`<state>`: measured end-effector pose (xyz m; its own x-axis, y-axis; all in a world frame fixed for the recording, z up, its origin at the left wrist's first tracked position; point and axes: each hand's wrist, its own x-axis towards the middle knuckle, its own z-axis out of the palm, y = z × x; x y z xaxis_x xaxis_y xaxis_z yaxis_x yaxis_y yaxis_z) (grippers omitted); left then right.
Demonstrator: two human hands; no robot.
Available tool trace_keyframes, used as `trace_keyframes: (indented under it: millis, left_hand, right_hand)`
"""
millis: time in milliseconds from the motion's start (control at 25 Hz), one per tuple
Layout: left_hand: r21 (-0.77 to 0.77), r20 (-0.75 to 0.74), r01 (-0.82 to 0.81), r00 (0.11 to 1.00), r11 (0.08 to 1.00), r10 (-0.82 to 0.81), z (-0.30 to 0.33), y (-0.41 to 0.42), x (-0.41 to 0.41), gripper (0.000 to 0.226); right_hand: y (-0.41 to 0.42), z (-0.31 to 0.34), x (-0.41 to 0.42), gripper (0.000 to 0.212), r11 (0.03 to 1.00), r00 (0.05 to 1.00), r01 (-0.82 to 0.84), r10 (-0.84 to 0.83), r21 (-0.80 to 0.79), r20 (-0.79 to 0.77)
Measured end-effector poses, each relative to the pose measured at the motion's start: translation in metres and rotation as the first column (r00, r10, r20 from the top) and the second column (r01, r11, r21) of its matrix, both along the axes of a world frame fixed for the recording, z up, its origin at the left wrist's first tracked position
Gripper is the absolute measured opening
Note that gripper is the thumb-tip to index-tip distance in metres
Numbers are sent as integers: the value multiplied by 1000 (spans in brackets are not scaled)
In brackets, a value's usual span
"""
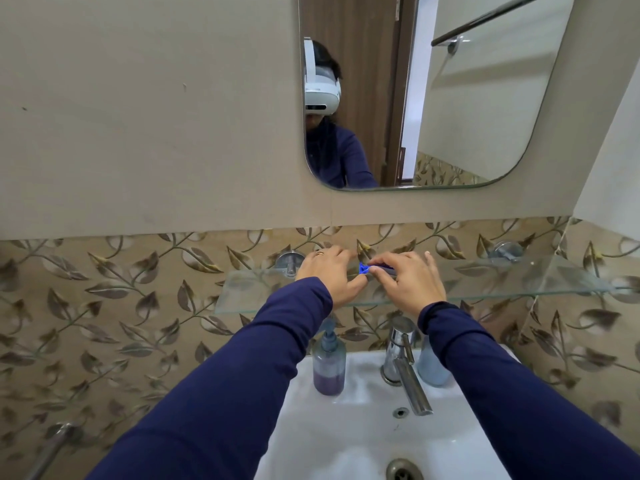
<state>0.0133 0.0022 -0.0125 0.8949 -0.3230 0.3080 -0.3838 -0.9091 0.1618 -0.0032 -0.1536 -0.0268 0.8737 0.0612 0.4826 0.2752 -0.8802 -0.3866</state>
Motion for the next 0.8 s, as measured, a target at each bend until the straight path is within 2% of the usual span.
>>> trace_keyframes:
  millis: [80, 160, 280, 400, 600, 800]
  left_hand:
    - [-27, -8, 30, 1000, 999, -30, 2, 2, -5, 53]
    - [-146, -25, 96, 995, 985, -100, 7, 5, -13, 48]
    - [-380, -36, 178, 978, 908, -207, 11, 13, -30, 43]
    - [-509, -49, 215, 959, 833, -278, 12, 24, -52, 35]
    - [-746, -9, 309, 881, 590, -473, 10, 43, -110, 31]
    - [-906, 37, 268, 821, 327, -570, -12, 55, -156, 36]
  right_hand:
    - [-1, 1, -4, 17, 999, 999, -31, 29, 44, 40]
    - [-3, 2, -9, 15, 987, 993, -97, 87, 125, 84]
    - [0, 8, -27, 11, 933, 980, -193, 167, 304, 109]
    - [9, 16, -58, 12, 895, 973, -233, 215, 381, 89]
    - [28, 24, -124, 15, 840, 951, -309, 274, 446, 144]
    - [45, 19, -179, 17, 836, 926, -368, 289, 407, 244]
